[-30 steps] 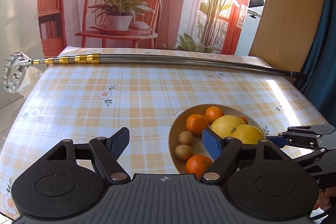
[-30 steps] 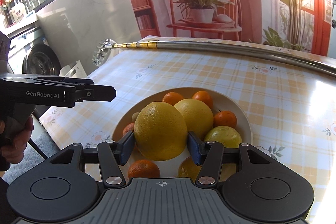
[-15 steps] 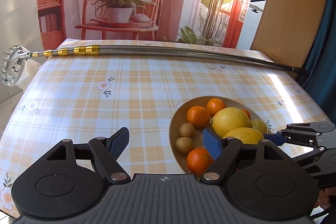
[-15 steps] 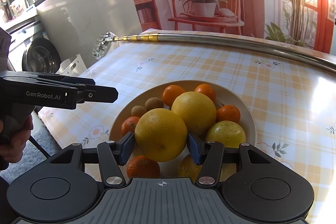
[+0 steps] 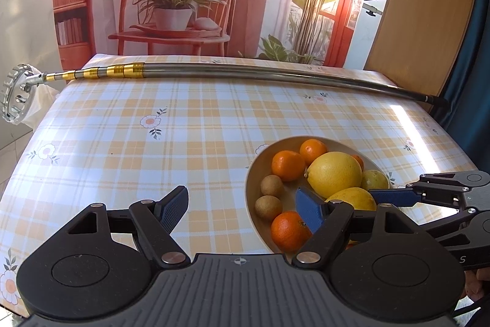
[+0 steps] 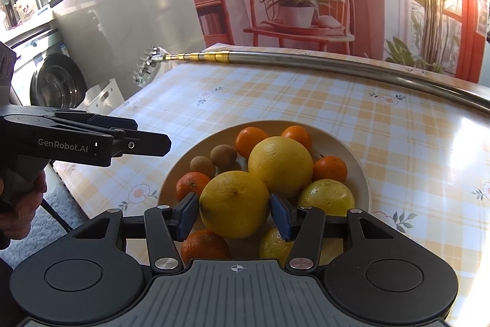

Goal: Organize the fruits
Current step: 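Lower lemon into plate and open right gripper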

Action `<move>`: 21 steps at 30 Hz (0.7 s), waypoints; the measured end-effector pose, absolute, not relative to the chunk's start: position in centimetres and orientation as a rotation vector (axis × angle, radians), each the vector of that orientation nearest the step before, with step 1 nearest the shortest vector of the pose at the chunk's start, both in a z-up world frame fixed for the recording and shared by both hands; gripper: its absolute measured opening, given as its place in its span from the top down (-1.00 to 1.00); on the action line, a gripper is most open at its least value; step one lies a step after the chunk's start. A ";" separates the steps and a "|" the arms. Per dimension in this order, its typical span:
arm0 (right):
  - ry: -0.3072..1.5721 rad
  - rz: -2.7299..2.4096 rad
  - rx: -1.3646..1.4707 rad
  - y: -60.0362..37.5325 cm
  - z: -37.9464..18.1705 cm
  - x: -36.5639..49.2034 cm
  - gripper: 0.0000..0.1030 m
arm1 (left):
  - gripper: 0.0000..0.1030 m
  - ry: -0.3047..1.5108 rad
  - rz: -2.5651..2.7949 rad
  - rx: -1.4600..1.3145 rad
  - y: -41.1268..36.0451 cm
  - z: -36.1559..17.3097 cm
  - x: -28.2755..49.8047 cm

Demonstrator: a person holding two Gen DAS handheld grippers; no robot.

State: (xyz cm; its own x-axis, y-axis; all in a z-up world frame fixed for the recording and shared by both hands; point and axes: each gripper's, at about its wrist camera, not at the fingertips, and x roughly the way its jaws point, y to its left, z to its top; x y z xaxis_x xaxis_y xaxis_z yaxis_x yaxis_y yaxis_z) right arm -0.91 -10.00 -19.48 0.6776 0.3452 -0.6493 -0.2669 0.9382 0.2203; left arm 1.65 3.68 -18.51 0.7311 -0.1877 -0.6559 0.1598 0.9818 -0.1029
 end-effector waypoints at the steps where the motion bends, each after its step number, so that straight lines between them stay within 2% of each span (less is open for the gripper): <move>1: 0.745 0.342 0.106 -10.1 -19.3 -1.0 0.04 | -0.54 0.726 -0.192 -0.041 3.7 -18.5 1.6; 4: 0.725 0.339 0.096 -10.3 -18.6 -1.2 -0.04 | -0.55 0.722 -0.194 -0.048 3.8 -18.4 1.5; 7: 0.705 0.324 0.083 -10.5 -18.0 -1.4 -0.20 | -0.63 0.709 -0.200 -0.064 3.9 -18.0 1.3; 10: 0.683 0.310 0.079 -10.8 -17.3 -1.7 -0.42 | -0.67 0.697 -0.205 -0.064 3.8 -17.6 1.2; 12: 0.672 0.298 0.080 -11.1 -17.0 -1.8 -0.68 | -0.69 0.698 -0.208 -0.054 3.6 -17.5 1.1; 15: 0.660 0.275 0.085 -11.6 -16.5 -1.9 -0.90 | -0.72 0.699 -0.214 -0.040 3.3 -17.4 1.1; 17: 0.656 0.258 0.091 -12.1 -16.1 -1.9 -0.99 | -0.73 0.703 -0.223 -0.033 3.2 -17.0 1.2; 21: 0.627 0.211 0.110 -13.2 -14.8 -2.0 -0.99 | -0.81 0.678 -0.223 -0.032 3.2 -15.6 1.2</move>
